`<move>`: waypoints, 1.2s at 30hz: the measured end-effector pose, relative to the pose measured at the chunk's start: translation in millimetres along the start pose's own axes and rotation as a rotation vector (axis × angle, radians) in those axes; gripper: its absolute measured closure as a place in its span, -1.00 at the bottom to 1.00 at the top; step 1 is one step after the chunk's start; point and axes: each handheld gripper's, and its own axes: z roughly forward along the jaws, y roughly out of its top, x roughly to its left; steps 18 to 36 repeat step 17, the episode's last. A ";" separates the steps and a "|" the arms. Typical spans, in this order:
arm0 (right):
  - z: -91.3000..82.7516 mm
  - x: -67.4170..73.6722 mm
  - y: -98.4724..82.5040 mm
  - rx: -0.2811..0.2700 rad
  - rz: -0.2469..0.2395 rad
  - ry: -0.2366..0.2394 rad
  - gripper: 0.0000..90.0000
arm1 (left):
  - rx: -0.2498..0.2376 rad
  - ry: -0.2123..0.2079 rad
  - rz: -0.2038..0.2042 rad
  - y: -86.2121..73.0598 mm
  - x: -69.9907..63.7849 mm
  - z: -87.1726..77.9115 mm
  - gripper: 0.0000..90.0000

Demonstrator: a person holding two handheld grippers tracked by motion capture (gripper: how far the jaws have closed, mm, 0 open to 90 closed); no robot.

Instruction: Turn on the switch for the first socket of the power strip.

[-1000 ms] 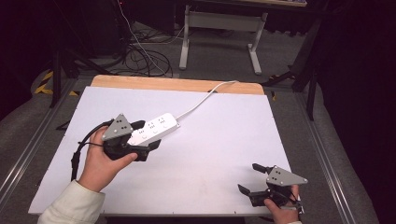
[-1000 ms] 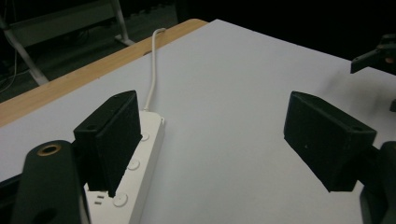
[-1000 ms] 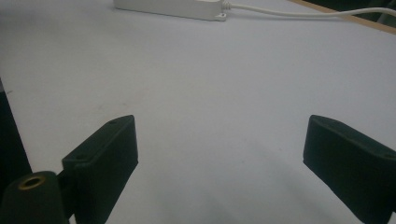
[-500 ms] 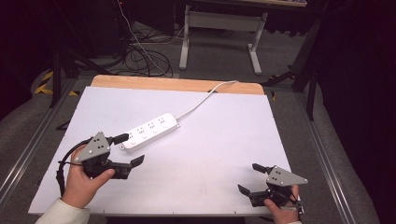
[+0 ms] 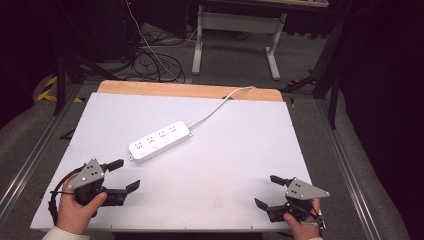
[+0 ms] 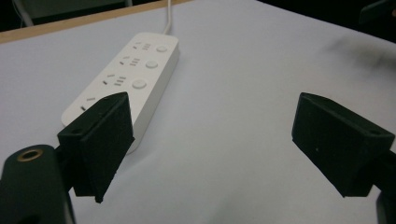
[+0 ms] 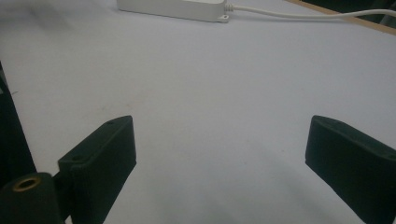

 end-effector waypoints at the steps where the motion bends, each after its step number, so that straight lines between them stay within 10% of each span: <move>1: -0.2 0.0 0.0 0.000 -0.001 0.000 -0.79 | 0.003 0.008 0.009 -3.8 -0.1 -0.5 -0.71; 8: -1.0 -0.7 -0.8 -0.001 0.003 0.000 -0.80 | -0.022 0.070 0.057 -25.9 5.1 -3.4 -0.69; 14: -1.8 -0.7 -1.1 -0.004 0.002 0.000 -0.79 | -0.026 0.003 -0.043 -38.0 11.5 -7.2 -0.69; 36: -1.7 -1.1 -1.2 -0.005 0.003 0.001 -0.80 | -0.014 -0.017 -0.041 -40.1 14.7 -8.3 -0.70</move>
